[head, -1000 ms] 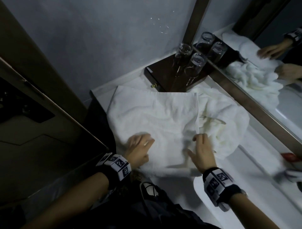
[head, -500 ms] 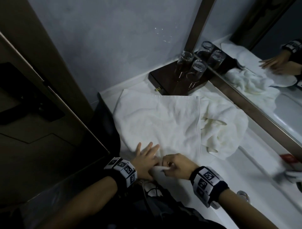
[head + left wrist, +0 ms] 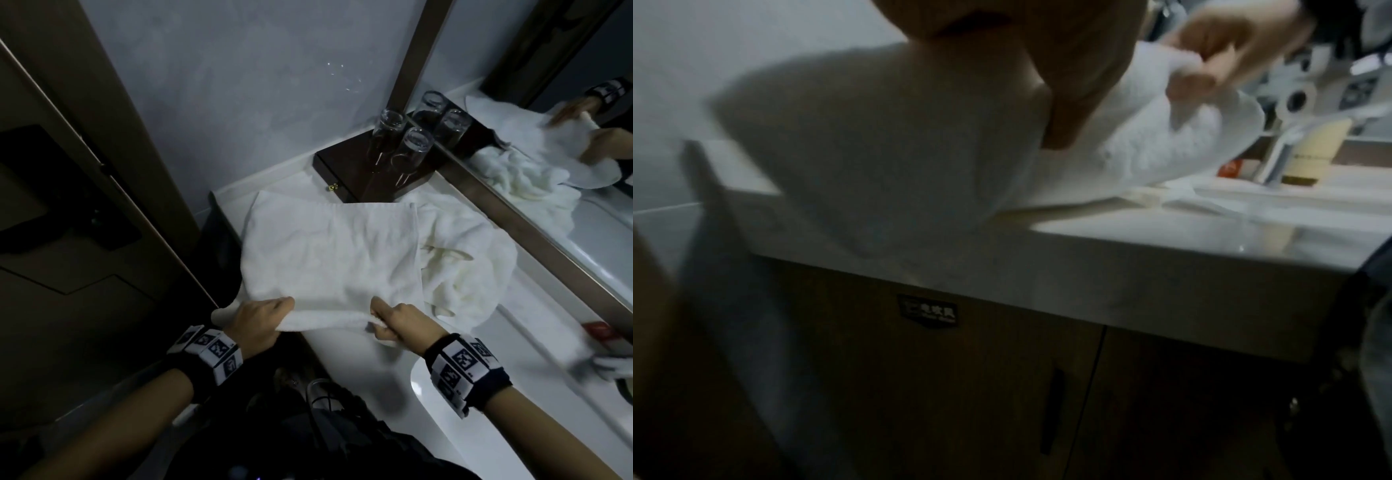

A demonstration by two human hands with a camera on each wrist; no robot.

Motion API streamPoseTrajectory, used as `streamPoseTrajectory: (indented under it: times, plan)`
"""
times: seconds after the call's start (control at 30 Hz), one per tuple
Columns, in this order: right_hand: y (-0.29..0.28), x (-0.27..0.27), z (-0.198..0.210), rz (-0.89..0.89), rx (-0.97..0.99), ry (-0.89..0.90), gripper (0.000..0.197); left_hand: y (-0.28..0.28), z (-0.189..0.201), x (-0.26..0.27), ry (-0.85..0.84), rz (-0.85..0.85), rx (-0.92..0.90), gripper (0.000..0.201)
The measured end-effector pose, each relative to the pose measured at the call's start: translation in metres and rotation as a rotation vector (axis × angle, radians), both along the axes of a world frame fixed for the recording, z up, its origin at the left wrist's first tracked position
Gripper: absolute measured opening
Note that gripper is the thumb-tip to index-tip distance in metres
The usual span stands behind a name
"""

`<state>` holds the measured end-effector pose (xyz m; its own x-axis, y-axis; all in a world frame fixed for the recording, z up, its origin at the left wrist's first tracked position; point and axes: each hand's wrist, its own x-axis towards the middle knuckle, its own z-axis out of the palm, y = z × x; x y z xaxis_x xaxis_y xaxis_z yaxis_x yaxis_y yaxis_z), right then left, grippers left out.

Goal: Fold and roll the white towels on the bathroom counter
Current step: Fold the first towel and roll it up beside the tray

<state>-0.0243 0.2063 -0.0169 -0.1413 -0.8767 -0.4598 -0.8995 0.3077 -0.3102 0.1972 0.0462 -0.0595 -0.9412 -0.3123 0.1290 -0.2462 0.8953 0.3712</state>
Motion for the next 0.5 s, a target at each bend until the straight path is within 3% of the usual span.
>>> streamPoseTrajectory:
  times: [0.1,0.2,0.33,0.43,0.5]
  plan:
    - [0.006,-0.01,0.001,-0.075,-0.01,-0.064,0.024,-0.014,0.005,0.019,0.021,-0.053,0.018,0.022]
    - [0.006,-0.017,-0.001,-0.084,0.138,-0.155,0.036,-0.029,0.004,0.034,-0.125,-0.124,0.02,0.039]
    - [0.008,-0.02,-0.014,0.031,0.297,-0.011,0.026,-0.044,0.004,0.045,-0.549,-0.011,0.079,0.04]
    - [0.018,-0.028,-0.02,-0.036,0.327,0.018,0.036,-0.052,0.004,0.053,-0.617,0.016,0.266,0.047]
    - [0.023,-0.032,-0.021,-0.137,0.342,-0.014,0.031,-0.059,0.008,0.056,-0.624,-0.003,0.379,0.041]
